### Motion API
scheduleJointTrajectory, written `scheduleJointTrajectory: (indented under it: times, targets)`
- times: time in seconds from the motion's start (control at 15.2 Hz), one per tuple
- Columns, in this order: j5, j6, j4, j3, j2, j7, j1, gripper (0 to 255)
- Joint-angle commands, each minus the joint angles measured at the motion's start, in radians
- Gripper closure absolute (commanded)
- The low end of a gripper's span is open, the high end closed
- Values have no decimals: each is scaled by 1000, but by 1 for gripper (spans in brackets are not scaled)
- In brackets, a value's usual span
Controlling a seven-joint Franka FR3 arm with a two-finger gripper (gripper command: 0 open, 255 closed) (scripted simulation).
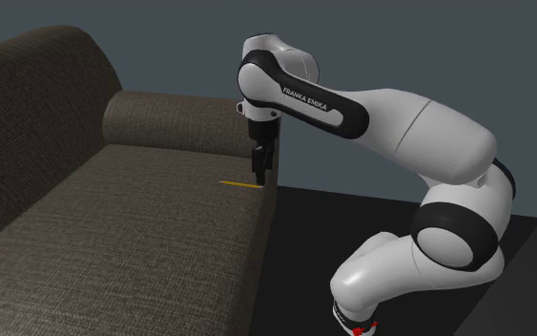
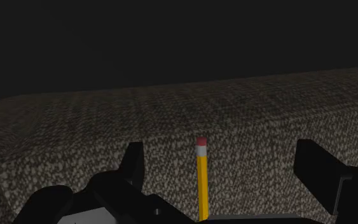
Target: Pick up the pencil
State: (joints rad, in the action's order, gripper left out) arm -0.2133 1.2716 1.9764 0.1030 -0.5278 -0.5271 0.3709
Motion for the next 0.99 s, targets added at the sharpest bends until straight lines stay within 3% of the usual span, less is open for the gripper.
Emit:
scheduleJointTrajectory:
  times: [0.0, 0.46, 0.53, 0.92]
  targets:
    - [-2, 15, 17, 3, -3, -10, 5, 0]
    - [-4, 86, 113, 7, -28, -23, 5, 0]
    - [-4, 86, 112, 8, -26, -22, 5, 255]
    - [-4, 87, 113, 8, -27, -22, 5, 255]
